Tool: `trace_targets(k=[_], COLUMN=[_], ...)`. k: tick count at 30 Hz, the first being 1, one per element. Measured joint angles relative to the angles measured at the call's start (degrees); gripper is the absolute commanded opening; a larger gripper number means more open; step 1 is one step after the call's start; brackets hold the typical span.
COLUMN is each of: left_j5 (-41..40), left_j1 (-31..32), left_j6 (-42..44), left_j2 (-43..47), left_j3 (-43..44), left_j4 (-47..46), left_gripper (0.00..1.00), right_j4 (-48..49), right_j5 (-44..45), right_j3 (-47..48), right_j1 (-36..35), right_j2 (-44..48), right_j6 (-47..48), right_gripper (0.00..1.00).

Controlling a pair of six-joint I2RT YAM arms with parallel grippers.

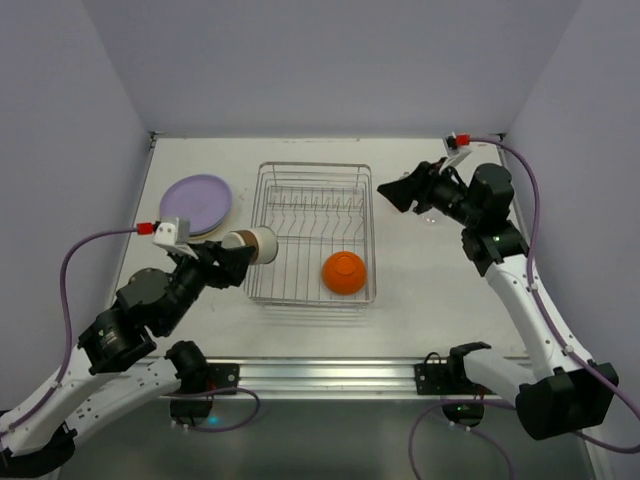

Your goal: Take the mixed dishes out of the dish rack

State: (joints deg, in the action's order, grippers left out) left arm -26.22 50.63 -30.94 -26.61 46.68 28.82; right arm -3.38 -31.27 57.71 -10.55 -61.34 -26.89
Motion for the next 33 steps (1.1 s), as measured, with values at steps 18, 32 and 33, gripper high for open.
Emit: trace_targets(k=[18, 32, 33], left_j5=[9.6, 16.4, 16.9], left_j1=[-0.1, -0.3, -0.3], left_j6=[0.1, 0.0, 0.1], left_j2=[10.3, 7.3, 6.5], left_j3=[-6.5, -10.1, -10.1], left_j4=[-17.6, -32.8, -33.6], left_gripper=[0.62, 0.64, 0.64], right_j4=[30.3, 73.2, 74.0], right_j5=[-29.0, -41.9, -41.9], right_j3=[-0.3, -1.4, -1.4], right_j1=[-12.3, -15.5, -15.7], right_j2=[-5.5, -19.6, -20.2], right_j6=[-18.7, -55.3, -56.6], right_gripper=[0.59, 0.52, 0.52])
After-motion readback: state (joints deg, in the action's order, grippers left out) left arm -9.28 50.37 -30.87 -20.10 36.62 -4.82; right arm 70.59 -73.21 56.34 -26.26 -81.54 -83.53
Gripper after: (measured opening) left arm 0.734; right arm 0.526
